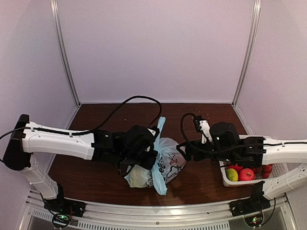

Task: Untie the knot of the plastic bag and take out the fruit
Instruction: Untie the bag handles from the takeout bag.

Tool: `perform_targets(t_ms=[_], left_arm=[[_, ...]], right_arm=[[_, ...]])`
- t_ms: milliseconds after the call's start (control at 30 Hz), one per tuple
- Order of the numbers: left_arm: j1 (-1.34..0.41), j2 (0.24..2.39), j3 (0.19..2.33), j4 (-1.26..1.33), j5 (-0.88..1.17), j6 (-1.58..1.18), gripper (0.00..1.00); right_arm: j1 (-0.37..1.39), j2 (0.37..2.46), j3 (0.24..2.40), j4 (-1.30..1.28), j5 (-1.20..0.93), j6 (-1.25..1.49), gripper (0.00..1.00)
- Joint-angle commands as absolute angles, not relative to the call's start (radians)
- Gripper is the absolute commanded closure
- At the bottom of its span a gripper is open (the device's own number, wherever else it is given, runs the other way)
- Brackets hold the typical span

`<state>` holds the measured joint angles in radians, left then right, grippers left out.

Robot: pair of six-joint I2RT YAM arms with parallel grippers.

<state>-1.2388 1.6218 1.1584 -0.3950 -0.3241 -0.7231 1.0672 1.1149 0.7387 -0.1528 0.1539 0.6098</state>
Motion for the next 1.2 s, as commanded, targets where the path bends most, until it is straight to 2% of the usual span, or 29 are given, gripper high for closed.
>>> perform_targets(t_ms=[0,233,433,633,800,900,1033,1167], left_arm=[[-1.242,1.496,1.074,-0.160,-0.237,-0.662,1.00],[-1.181,1.397,0.931,0.055,-0.037,-0.643,1.00],[-1.149,1.356,0.859,0.141,0.072,-0.657,1.00],[-1.133,1.365,0.823,0.213,0.165,-0.661,1.00],[-1.124,1.378,0.827,0.270,0.267,-0.626,1.00],[-1.122,1.375,0.820,0.298,0.321,-0.591,1.00],[-1.104,1.367,0.807,0.250,0.294,-0.572,1.00],[-1.094,1.352,0.776,0.221,0.247,-0.574,1.00]], right_arm=[[1.071,1.047,0.695,-0.084,0.101,0.620,0.16],[1.066,1.014,0.623,-0.045,0.096,0.668,0.09],[1.067,1.080,0.619,-0.069,0.076,0.673,0.15],[1.068,1.118,0.570,-0.007,0.029,0.632,0.13],[1.065,1.190,0.534,0.056,0.019,0.646,0.27],[1.061,1.207,0.519,0.089,0.030,0.664,0.28],[1.048,1.154,0.519,0.082,0.014,0.666,0.29],[1.048,1.039,0.537,-0.004,0.019,0.623,0.23]])
